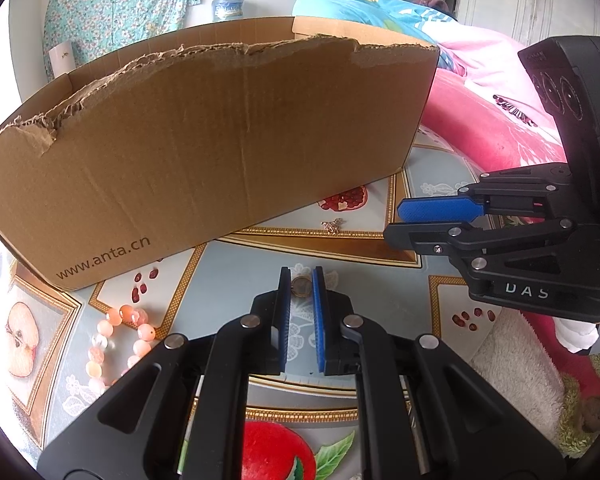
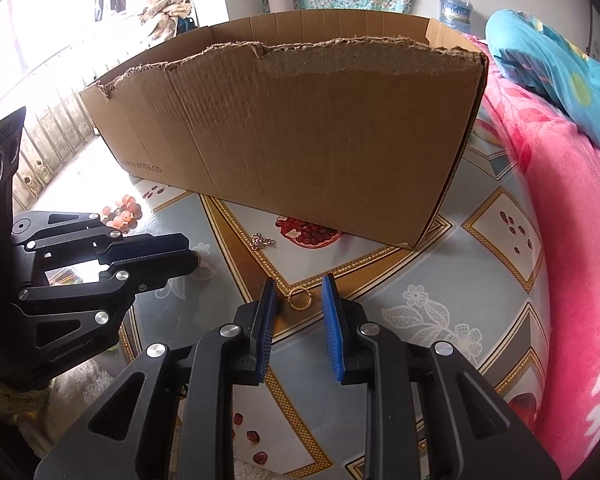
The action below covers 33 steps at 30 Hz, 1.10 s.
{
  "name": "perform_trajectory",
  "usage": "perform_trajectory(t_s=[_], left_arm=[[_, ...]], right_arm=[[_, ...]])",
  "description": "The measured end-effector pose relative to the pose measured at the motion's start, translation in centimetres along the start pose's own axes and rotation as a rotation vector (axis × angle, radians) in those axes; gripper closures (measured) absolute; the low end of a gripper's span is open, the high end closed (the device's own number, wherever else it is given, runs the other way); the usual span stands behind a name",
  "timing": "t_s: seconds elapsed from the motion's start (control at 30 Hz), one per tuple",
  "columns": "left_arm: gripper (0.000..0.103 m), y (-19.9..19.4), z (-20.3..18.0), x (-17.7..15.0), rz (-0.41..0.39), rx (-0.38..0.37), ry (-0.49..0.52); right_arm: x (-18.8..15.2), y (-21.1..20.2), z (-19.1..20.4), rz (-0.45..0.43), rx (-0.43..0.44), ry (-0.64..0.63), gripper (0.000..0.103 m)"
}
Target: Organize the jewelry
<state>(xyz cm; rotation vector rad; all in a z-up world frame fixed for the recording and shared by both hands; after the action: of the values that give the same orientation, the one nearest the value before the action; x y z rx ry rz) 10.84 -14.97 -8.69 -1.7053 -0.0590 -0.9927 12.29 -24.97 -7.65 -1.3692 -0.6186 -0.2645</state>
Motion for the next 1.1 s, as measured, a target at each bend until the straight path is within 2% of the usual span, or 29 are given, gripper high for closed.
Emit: perform_trajectory(t_s=[0.07, 0.87, 1.1], left_arm=[[0.094, 0.1, 0.0, 0.0, 0.002, 0.001, -0.001], [0.094, 0.2, -0.2, 0.5, 0.036, 0.016, -0.014], [0.094, -1.7, -0.1, 0.8, -0.023, 0.001, -0.022]], right_arm=[[0.0, 0.0, 0.2, 0.002, 0.001, -0.015, 0.091], [0.2, -1.3, -1.2, -0.040, 0.014, 0.079, 0.091], [0.6, -2.5, -1.0, -0.070, 0.009, 0.085, 0.091]])
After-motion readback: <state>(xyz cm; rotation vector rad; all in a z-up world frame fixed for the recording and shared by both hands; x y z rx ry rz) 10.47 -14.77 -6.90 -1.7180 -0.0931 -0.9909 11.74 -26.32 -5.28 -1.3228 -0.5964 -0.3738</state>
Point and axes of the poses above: each gripper's, at about its wrist camera, not at the fingertips, and y roughly the way its jaws point, z to its left, x to its top, the point moved 8 cm from there along y, roughly the way its jaws point, and after that the axes turned 3 degrees about z, right-handed, at the moved point
